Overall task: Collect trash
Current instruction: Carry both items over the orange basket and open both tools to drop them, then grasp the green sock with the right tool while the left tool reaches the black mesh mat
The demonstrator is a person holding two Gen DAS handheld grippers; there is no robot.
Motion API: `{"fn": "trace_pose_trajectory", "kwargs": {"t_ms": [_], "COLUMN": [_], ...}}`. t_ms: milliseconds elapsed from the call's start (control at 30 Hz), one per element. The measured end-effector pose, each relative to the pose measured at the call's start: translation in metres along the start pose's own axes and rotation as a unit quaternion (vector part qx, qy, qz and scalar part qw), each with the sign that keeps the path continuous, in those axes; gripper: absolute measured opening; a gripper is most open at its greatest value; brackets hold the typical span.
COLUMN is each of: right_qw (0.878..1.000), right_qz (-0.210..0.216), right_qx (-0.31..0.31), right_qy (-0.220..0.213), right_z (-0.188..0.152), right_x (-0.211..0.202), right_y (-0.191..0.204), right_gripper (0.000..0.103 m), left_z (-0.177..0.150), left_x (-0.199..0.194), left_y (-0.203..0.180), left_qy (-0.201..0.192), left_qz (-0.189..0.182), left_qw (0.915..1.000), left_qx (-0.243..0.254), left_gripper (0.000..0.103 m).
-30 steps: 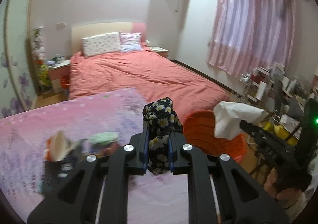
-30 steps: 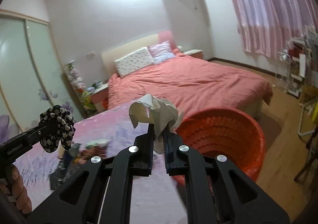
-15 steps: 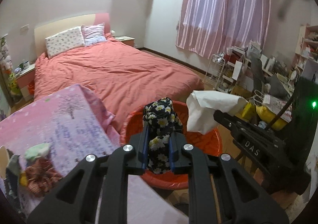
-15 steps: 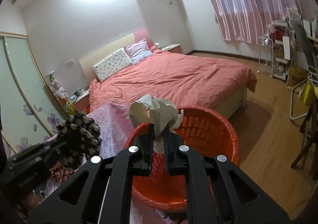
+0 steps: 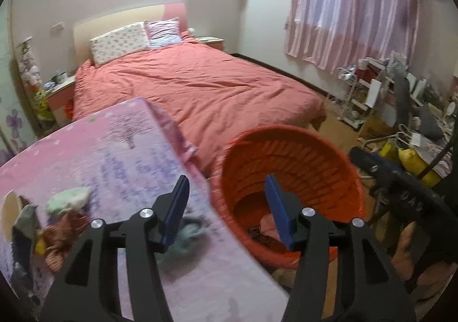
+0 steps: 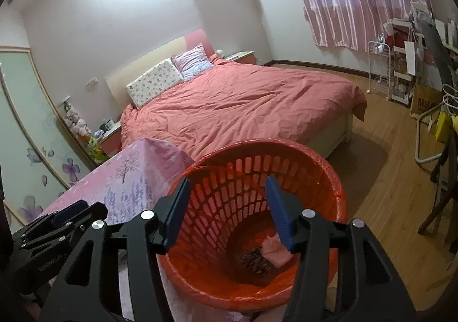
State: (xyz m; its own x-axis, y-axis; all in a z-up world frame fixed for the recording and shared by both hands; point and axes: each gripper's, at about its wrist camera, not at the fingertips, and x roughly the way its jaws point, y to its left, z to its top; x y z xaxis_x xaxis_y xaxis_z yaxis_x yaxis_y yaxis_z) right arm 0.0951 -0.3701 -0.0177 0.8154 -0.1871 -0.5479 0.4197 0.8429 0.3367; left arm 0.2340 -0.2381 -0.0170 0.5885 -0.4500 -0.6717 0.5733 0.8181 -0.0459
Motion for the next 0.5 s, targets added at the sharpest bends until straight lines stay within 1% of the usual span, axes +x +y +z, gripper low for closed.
{"fn": "trace_pose_trajectory", "kwargs": {"t_ms": [167,200,233,367,500], "right_qw": [0.999,0.999,0.999,0.995,0.989], "right_qz": [0.014,0.019,0.03,0.047,0.058], "right_qx": [-0.03,-0.034,-0.041,-0.069,-0.105], "right_qy": [0.0,0.003,0.014,0.046,0.087], "right_z": [-0.002,-0.004,-0.011,-0.031,-0.056], "right_x": [-0.006,-0.006,-0.004,0.01,0.033], "right_y": [0.023,0.029,0.04,0.075,0.112], "right_gripper": [0.055,0.055,0.056,0.059,0.059], "left_z": [-0.02,-0.028,-0.032,-0.059,-0.089], "left_x": [-0.033,-0.043,-0.049,-0.079,-0.105], "left_y": [0.031,0.045,0.052,0.099,0.151], "left_qy": [-0.016,-0.018,-0.019,-0.024,-0.019], "left_qz": [0.039,0.048,0.053,0.094,0.155], "left_qw": [0.9991,0.9986,0.9982,0.9942,0.9849], "left_qx": [-0.007,-0.015,-0.02,-0.046,-0.075], "left_gripper": [0.066,0.068,0.069,0.075,0.078]}}
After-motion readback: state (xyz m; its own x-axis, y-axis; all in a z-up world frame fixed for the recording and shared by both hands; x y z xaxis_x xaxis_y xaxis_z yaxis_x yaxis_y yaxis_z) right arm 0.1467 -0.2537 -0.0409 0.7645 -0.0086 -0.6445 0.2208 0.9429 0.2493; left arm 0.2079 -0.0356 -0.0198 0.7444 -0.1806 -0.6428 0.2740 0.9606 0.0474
